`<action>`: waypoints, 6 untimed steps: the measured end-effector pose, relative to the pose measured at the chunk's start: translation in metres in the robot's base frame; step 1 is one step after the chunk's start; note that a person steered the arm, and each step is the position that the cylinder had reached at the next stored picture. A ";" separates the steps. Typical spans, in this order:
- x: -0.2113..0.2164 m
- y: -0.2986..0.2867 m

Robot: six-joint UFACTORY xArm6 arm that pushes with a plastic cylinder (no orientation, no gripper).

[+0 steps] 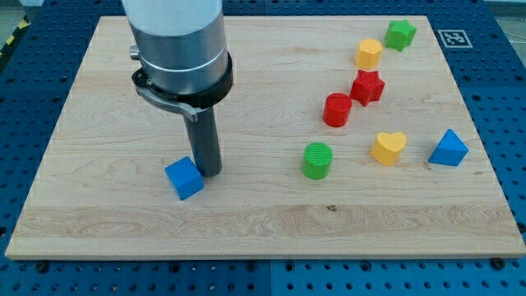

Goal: Slightly push the blue cube downwards of the board

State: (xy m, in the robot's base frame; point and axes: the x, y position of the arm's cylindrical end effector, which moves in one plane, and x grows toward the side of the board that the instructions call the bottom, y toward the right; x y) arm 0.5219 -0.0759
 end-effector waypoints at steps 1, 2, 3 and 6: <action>0.035 -0.017; 0.045 -0.020; 0.023 -0.005; 0.039 -0.033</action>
